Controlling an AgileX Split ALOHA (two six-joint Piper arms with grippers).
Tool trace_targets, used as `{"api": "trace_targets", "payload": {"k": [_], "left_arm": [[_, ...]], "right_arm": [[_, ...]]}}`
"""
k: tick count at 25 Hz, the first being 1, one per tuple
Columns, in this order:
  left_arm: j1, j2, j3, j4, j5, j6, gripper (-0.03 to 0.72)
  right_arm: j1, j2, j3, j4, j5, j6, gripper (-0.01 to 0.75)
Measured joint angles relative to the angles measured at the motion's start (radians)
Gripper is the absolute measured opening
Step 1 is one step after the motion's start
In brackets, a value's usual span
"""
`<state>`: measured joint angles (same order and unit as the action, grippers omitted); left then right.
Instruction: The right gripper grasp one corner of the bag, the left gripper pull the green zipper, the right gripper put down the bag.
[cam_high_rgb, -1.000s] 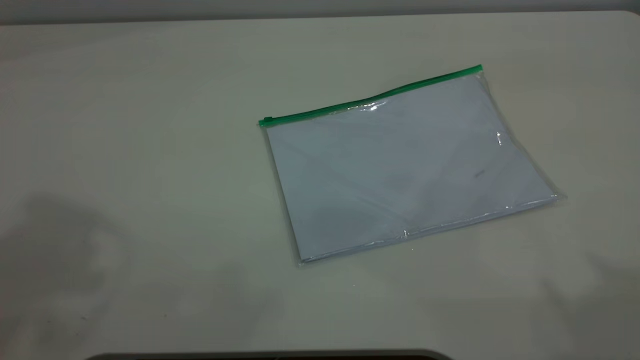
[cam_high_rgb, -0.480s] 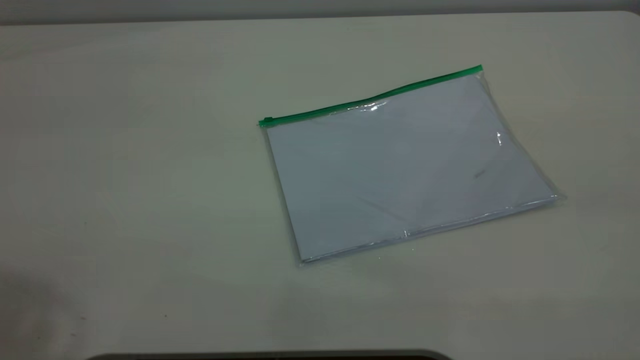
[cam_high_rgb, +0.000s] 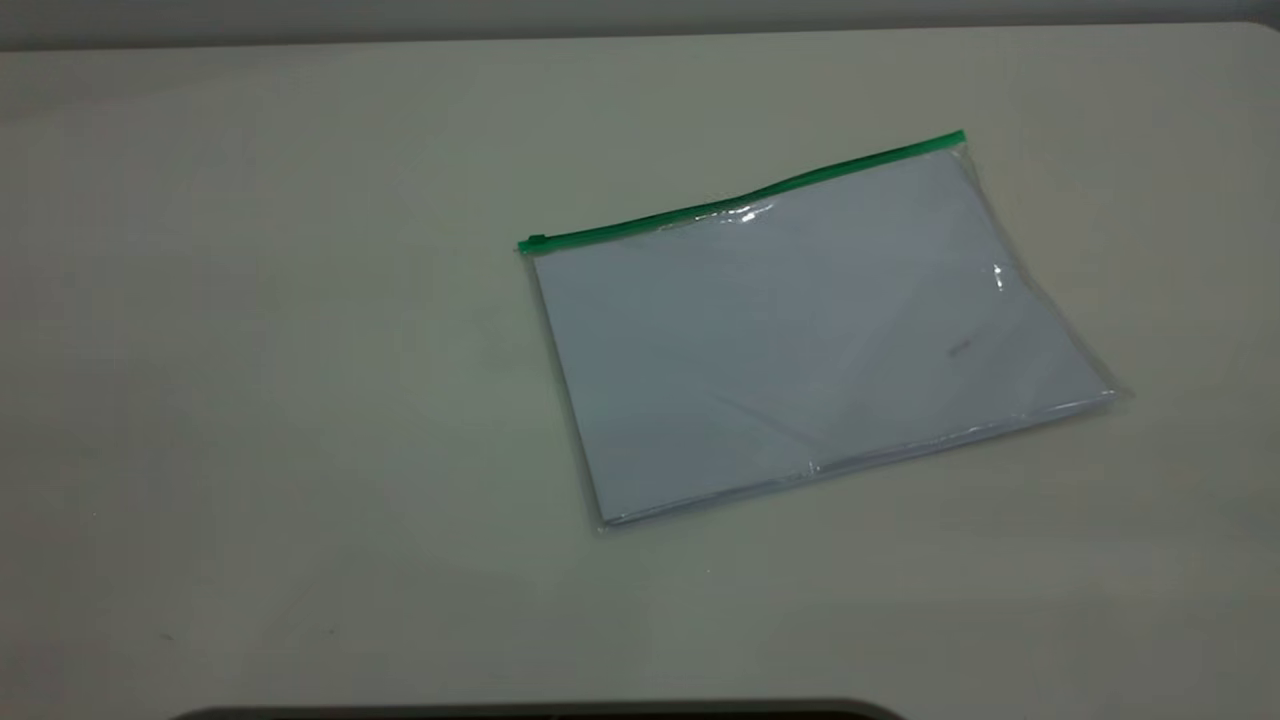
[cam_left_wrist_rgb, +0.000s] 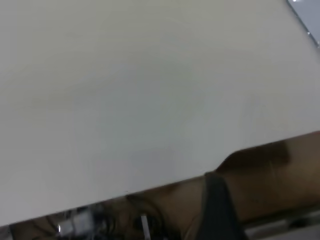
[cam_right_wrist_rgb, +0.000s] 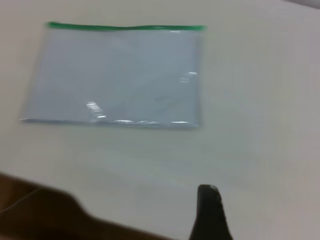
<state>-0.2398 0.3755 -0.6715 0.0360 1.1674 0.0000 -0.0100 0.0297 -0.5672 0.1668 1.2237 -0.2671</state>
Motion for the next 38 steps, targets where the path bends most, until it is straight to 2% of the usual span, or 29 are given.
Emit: {"api": "trace_targets", "payload": {"k": [11, 19, 30, 38], "left_arm": [[0.000, -0.151, 0.029, 0.000, 0.000, 0.000, 0.575], [0.000, -0.153, 0.034, -0.011, 0.000, 0.000, 0.575], [0.000, -0.153, 0.180, -0.073, -0.025, 0.096, 0.575], [0.000, -0.153, 0.185, -0.073, -0.037, 0.099, 0.575]], "right_arm": [[0.000, -0.046, 0.084, -0.057, -0.084, 0.055, 0.584], [0.000, -0.046, 0.084, -0.057, -0.085, 0.064, 0.584], [0.000, -0.046, 0.084, -0.057, -0.086, 0.064, 0.584], [0.000, -0.046, 0.084, -0.058, -0.086, 0.064, 0.584]]}}
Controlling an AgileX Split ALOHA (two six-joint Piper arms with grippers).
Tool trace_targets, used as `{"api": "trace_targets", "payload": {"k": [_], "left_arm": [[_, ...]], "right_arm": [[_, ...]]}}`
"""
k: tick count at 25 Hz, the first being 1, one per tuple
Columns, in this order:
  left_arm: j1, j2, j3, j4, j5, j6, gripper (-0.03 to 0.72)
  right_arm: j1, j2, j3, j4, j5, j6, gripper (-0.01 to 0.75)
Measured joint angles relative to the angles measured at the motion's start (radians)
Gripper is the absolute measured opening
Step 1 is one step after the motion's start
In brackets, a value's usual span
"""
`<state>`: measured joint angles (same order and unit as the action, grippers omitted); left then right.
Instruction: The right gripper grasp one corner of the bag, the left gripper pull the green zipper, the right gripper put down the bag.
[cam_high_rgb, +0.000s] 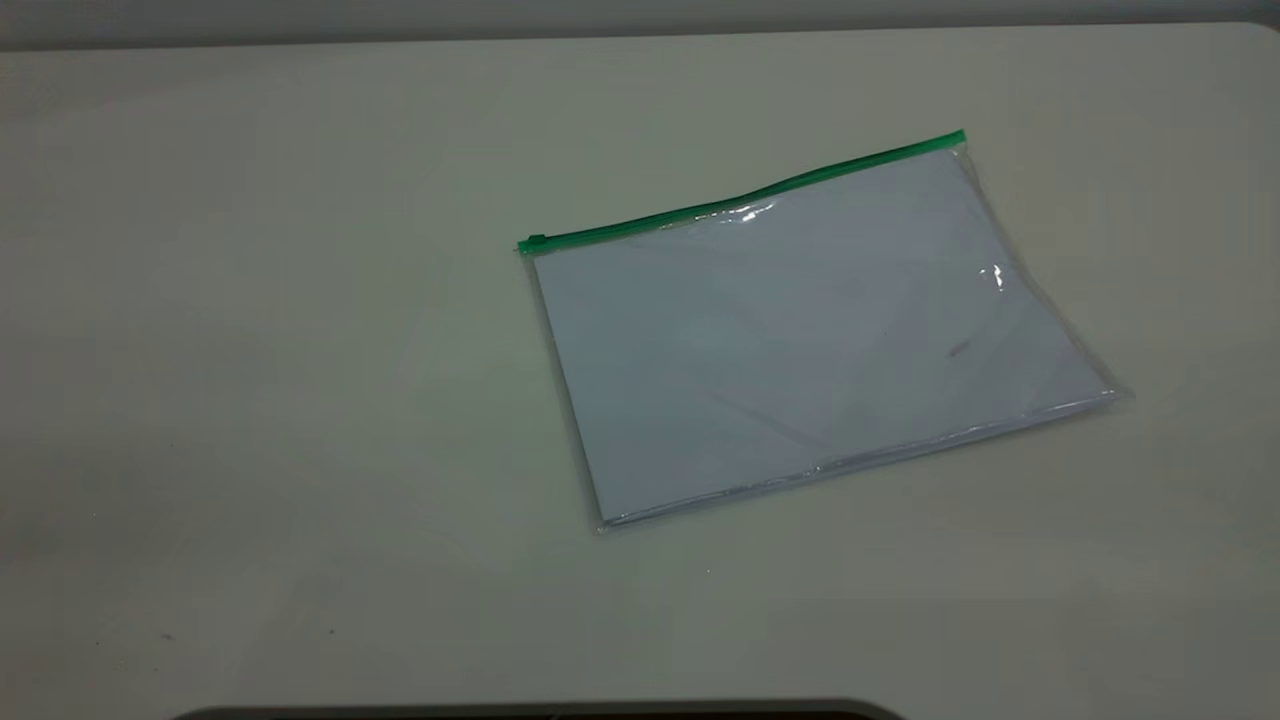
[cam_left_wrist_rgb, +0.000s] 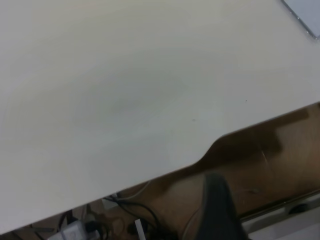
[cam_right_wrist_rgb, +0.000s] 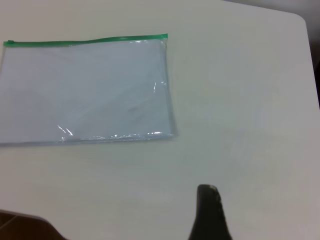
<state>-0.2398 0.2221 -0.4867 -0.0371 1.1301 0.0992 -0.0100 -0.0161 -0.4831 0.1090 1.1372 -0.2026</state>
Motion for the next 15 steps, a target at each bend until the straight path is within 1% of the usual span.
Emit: {"api": "trace_targets", "payload": {"k": [6, 8, 15], "left_arm": [[0.000, -0.001, 0.000, 0.000, 0.000, 0.001, 0.575], [0.011, -0.015, 0.000, -0.001, 0.000, 0.001, 0.575], [0.138, -0.179, 0.000, 0.002, 0.000, -0.024, 0.575]], "right_arm": [[0.000, 0.000, 0.000, 0.000, 0.000, 0.000, 0.584], [0.000, 0.000, 0.000, 0.000, 0.000, 0.000, 0.584], [0.000, 0.000, 0.000, 0.000, 0.000, 0.000, 0.582]]}}
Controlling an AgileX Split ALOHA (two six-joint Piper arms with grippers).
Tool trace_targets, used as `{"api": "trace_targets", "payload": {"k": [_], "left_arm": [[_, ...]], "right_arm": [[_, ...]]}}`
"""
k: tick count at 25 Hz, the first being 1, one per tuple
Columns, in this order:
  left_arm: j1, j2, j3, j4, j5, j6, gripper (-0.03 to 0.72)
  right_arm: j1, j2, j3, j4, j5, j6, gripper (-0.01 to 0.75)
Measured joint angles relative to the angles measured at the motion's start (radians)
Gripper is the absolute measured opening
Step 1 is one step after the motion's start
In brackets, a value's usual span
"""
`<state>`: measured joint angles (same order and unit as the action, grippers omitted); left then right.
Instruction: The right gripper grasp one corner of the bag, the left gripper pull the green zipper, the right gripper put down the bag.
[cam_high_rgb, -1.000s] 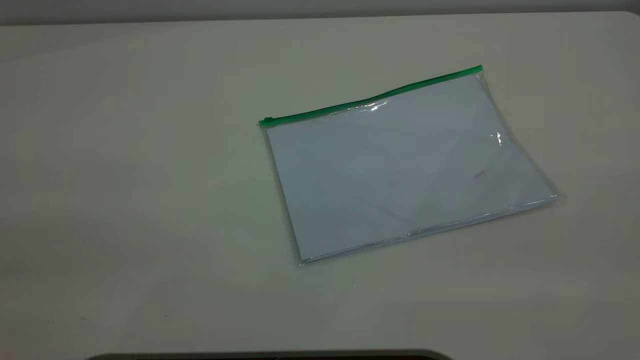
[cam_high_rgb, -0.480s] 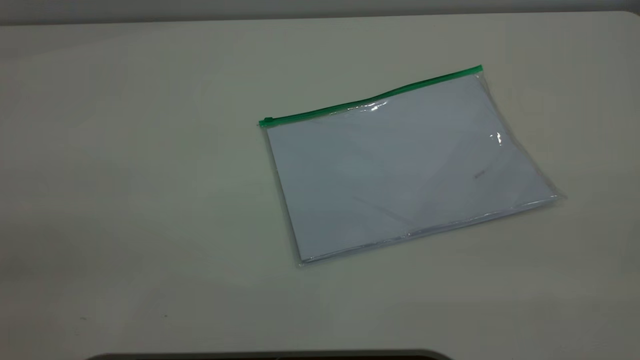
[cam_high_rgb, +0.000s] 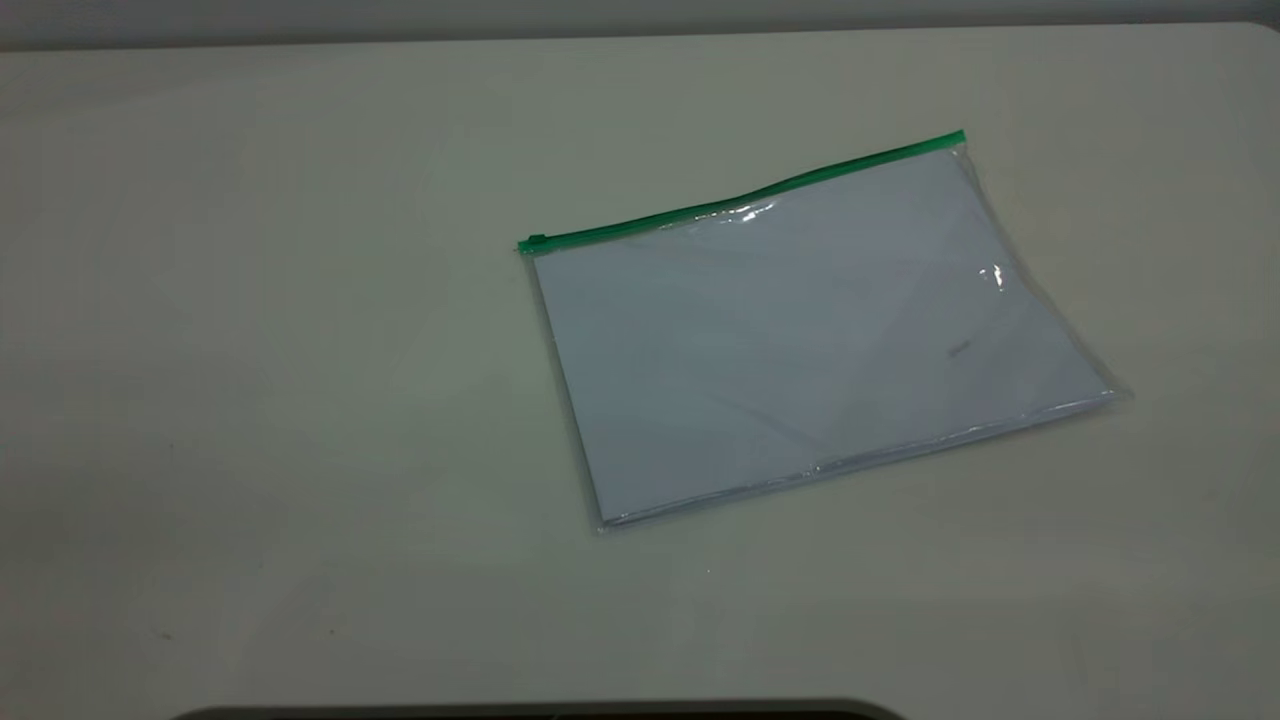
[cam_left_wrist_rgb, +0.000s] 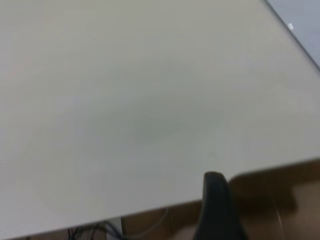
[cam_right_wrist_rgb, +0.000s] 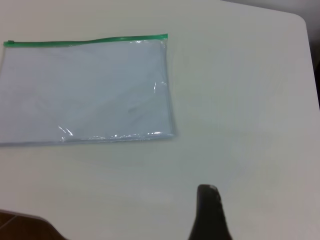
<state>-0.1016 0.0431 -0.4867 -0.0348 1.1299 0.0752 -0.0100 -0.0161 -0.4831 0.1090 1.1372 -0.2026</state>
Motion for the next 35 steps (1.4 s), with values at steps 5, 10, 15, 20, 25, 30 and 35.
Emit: {"api": "trace_targets", "payload": {"k": [5, 10, 15, 20, 25, 30, 35], "left_arm": [[0.042, -0.060, 0.001, 0.019, 0.002, -0.031, 0.575], [0.047, -0.062, 0.001, 0.022, 0.004, -0.036, 0.575], [0.047, -0.062, 0.001, 0.022, 0.004, -0.037, 0.575], [0.047, -0.062, 0.001, 0.022, 0.004, -0.037, 0.575], [0.047, -0.062, 0.001, 0.022, 0.004, -0.037, 0.575], [0.047, -0.062, 0.001, 0.022, 0.004, -0.037, 0.575], [0.047, -0.062, 0.001, 0.022, 0.004, -0.037, 0.575]], "right_arm": [[0.000, 0.000, 0.000, 0.000, 0.000, 0.000, 0.582], [0.000, 0.000, 0.000, 0.000, 0.000, 0.001, 0.579], [0.000, 0.000, 0.000, -0.001, -0.001, 0.001, 0.580], [0.000, 0.000, 0.000, -0.001, -0.001, 0.001, 0.580], [0.000, 0.000, 0.000, -0.001, -0.001, 0.001, 0.579], [0.000, 0.000, 0.000, -0.001, -0.001, 0.001, 0.579], [0.000, 0.000, 0.000, -0.013, -0.001, 0.019, 0.579]]}}
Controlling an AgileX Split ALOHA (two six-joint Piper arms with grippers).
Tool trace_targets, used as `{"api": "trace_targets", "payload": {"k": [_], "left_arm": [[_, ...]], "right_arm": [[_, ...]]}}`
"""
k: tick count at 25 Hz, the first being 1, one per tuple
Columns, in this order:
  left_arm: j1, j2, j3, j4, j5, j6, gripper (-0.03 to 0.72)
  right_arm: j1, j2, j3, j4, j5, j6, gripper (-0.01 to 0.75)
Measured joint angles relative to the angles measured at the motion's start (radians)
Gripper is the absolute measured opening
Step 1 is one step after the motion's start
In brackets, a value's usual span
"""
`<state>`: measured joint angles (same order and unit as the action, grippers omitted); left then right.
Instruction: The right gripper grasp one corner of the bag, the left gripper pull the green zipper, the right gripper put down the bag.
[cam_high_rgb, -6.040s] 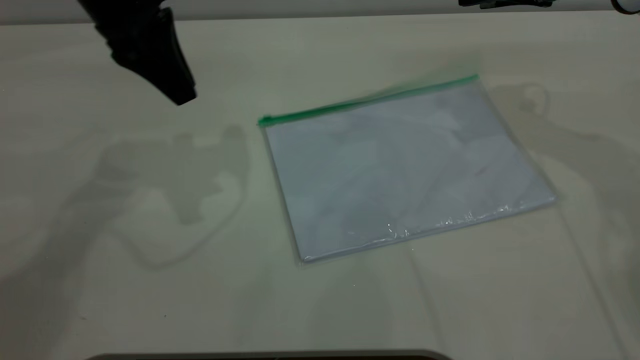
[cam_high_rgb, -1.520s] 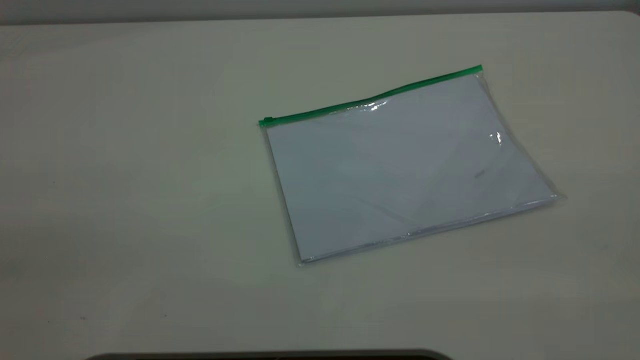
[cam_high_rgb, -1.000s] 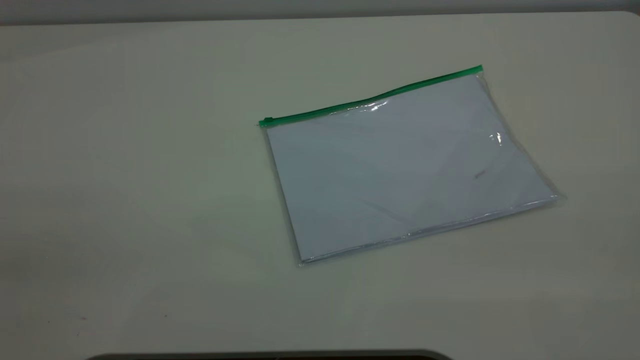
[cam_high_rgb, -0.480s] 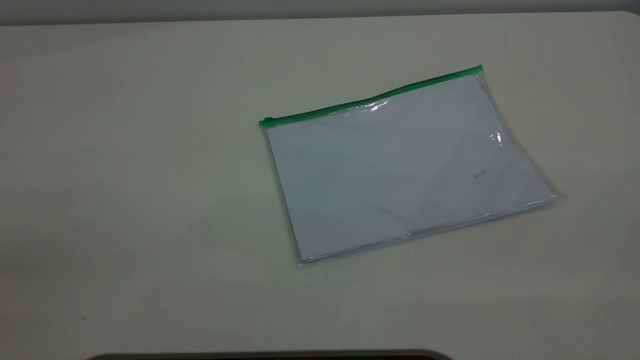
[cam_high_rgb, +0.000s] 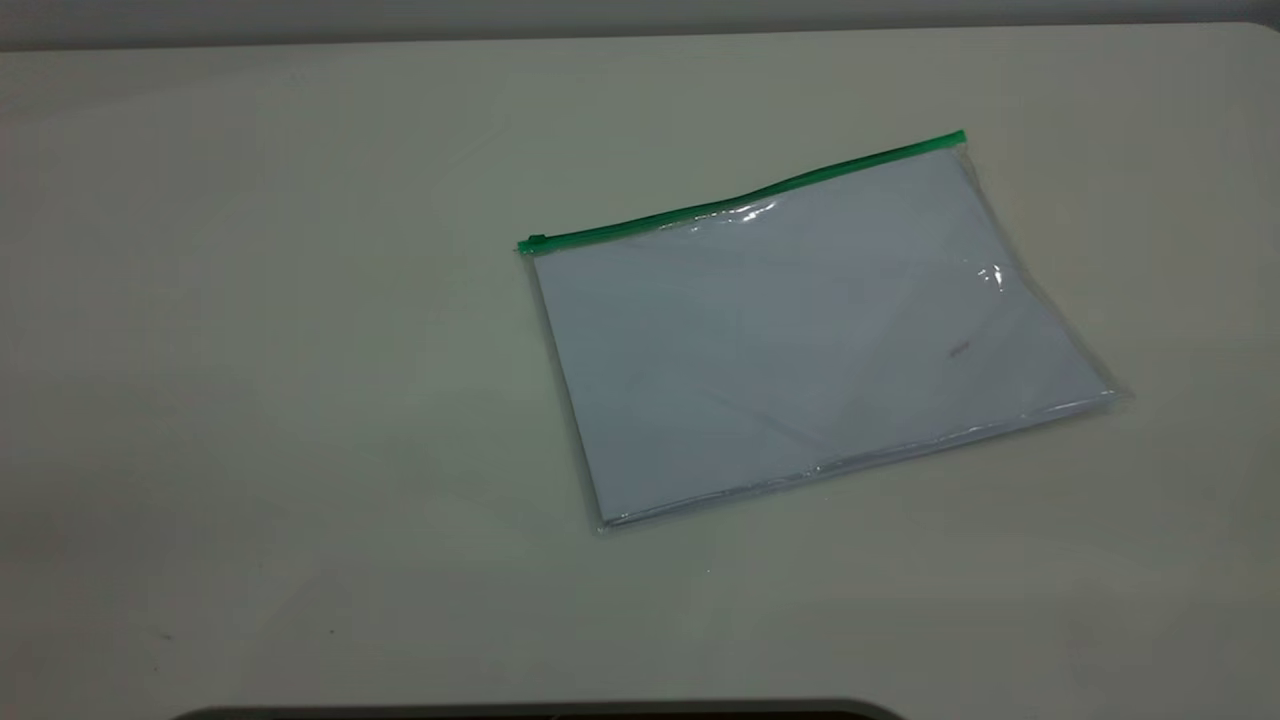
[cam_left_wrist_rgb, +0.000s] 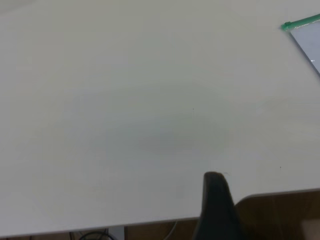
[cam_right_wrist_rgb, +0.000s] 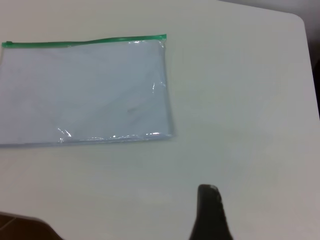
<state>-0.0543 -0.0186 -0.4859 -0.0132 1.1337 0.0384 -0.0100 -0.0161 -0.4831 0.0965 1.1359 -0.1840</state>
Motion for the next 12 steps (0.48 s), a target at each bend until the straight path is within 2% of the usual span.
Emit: {"api": "trace_targets", "payload": {"k": [12], "left_arm": [[0.000, 0.000, 0.000, 0.000, 0.000, 0.000, 0.575]], "right_arm": [[0.000, 0.000, 0.000, -0.042, -0.001, 0.060, 0.579]]}}
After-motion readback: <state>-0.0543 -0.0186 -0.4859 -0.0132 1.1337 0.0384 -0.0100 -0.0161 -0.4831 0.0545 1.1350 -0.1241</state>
